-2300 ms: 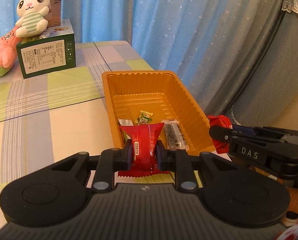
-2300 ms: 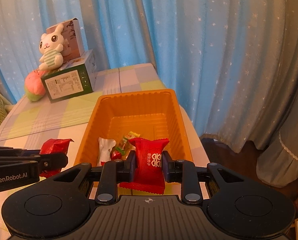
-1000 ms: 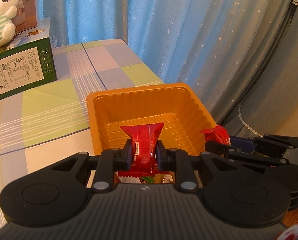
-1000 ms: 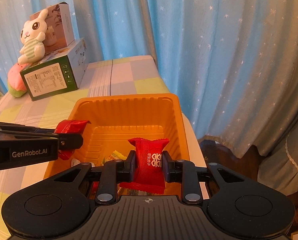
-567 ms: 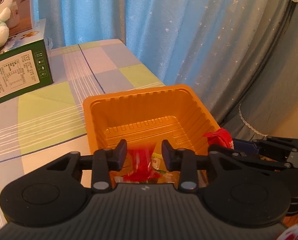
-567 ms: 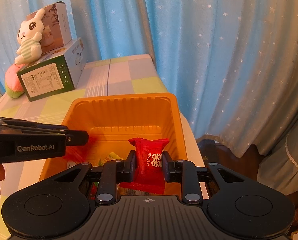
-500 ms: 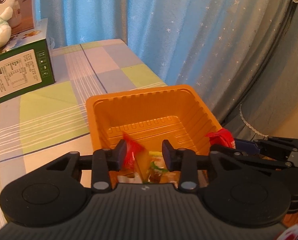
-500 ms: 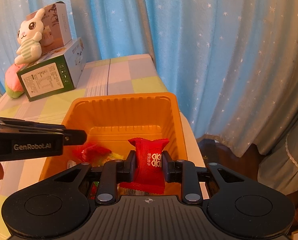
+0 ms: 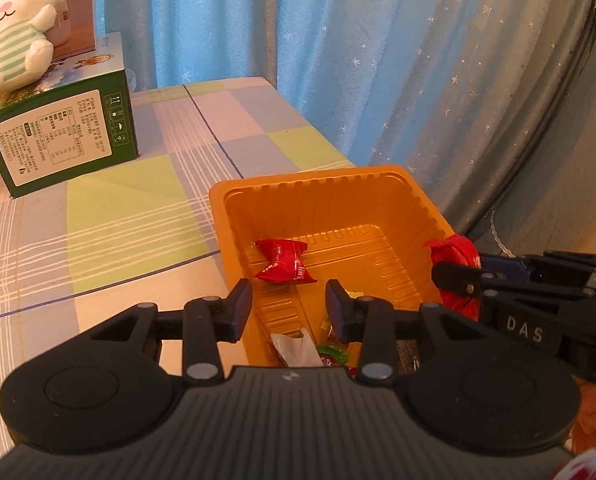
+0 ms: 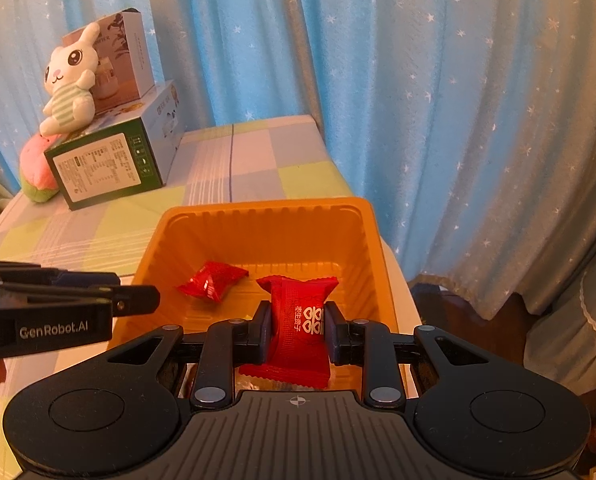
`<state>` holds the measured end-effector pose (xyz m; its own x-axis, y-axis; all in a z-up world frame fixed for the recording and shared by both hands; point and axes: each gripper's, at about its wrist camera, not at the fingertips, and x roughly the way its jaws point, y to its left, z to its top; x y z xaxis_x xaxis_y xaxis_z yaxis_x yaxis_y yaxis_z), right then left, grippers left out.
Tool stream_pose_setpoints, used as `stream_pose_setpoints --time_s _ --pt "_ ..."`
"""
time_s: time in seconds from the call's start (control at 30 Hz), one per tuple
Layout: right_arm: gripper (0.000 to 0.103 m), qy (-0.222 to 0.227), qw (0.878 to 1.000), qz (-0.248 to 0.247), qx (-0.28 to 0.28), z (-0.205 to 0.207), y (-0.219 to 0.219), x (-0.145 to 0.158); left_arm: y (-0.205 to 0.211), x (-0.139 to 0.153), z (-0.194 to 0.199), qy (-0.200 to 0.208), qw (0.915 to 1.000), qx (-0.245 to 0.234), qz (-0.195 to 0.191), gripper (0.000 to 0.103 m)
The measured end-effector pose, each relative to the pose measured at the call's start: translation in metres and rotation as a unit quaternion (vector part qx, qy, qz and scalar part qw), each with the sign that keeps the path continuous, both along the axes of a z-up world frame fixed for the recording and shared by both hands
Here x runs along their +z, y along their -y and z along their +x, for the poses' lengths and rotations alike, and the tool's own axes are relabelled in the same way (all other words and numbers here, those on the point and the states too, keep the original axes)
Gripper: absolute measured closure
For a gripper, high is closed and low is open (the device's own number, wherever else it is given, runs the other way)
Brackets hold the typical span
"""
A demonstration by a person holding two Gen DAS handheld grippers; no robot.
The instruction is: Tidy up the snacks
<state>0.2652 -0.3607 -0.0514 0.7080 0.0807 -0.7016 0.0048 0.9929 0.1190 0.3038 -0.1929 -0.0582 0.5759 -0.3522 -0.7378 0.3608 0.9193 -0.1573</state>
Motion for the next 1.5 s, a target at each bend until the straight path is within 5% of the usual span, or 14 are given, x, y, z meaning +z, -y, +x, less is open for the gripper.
stream_pose_setpoints --time_s 0.47,0.57,0.63,0.67,0.83,1.07,1.5 --pt "0.075 0.01 1.0 0.013 0.006 0.015 -0.005 0.004 -0.014 -0.002 -0.002 0.001 0.9999 0.01 0.003 0.065" --pt "0.074 0.013 1.0 0.027 0.004 0.017 -0.003 0.003 -0.018 -0.004 -0.003 0.002 0.9998 0.017 0.007 0.053" --pt "0.047 0.017 0.999 0.031 -0.006 0.016 -0.001 0.003 -0.021 -0.004 -0.005 0.005 0.9996 0.023 0.013 0.042" --pt "0.044 0.021 0.999 0.036 -0.009 0.014 0.0 0.004 -0.023 -0.005 -0.007 0.007 0.9995 0.024 0.016 0.036" --pt "0.043 0.02 0.999 0.042 -0.019 0.004 0.006 0.007 -0.033 -0.005 -0.016 0.01 0.9993 0.031 0.021 0.022" --pt "0.043 0.016 0.998 0.056 -0.031 -0.029 0.01 0.017 -0.051 0.005 -0.042 0.012 0.9988 0.045 0.011 0.001" --pt "0.035 0.014 0.997 0.064 -0.042 -0.13 -0.005 0.061 -0.077 0.047 -0.141 0.027 0.9968 0.076 -0.005 0.0"
